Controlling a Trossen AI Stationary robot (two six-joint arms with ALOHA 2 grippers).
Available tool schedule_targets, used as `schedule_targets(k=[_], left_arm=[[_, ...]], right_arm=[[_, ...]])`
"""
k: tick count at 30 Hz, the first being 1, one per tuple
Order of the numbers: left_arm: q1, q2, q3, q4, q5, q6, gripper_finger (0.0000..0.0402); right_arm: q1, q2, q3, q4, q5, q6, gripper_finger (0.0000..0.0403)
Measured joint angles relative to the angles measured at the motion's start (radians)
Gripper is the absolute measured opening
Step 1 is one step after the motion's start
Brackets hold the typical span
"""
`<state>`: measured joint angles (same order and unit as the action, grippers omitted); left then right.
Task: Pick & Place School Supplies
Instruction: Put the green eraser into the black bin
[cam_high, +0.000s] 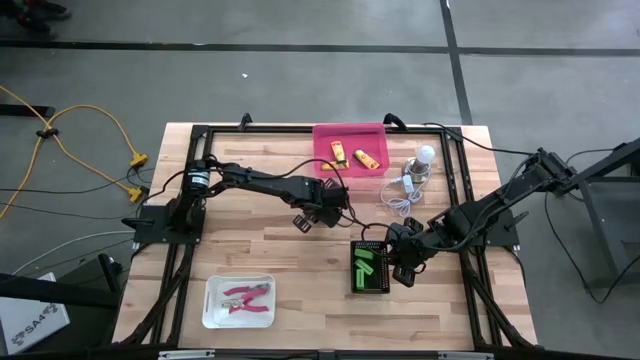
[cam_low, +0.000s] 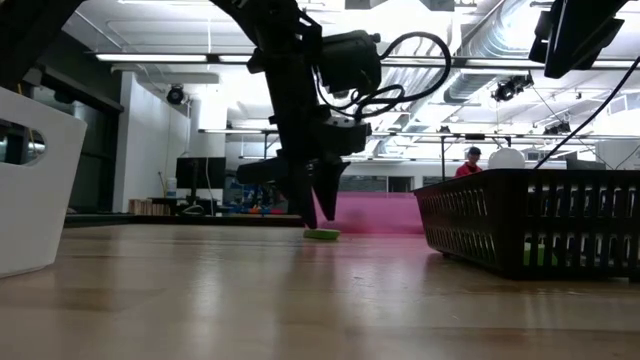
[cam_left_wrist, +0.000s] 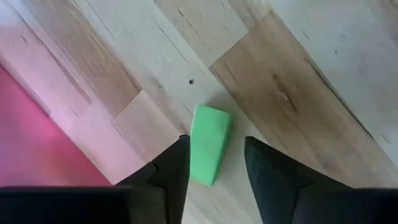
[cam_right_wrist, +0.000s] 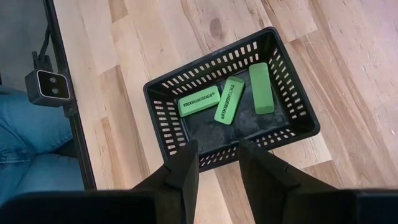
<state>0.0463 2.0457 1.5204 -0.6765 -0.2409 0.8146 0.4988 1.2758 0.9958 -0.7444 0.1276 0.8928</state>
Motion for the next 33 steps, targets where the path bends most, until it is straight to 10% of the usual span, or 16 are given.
schedule_targets(k=[33], left_arm=[[0.116,0.0,0.001,-0.007,0.27,0.034,0.0201]], right_arm=[[0.0,0.0,0.0,0.0,0.0,0.0,0.0103]])
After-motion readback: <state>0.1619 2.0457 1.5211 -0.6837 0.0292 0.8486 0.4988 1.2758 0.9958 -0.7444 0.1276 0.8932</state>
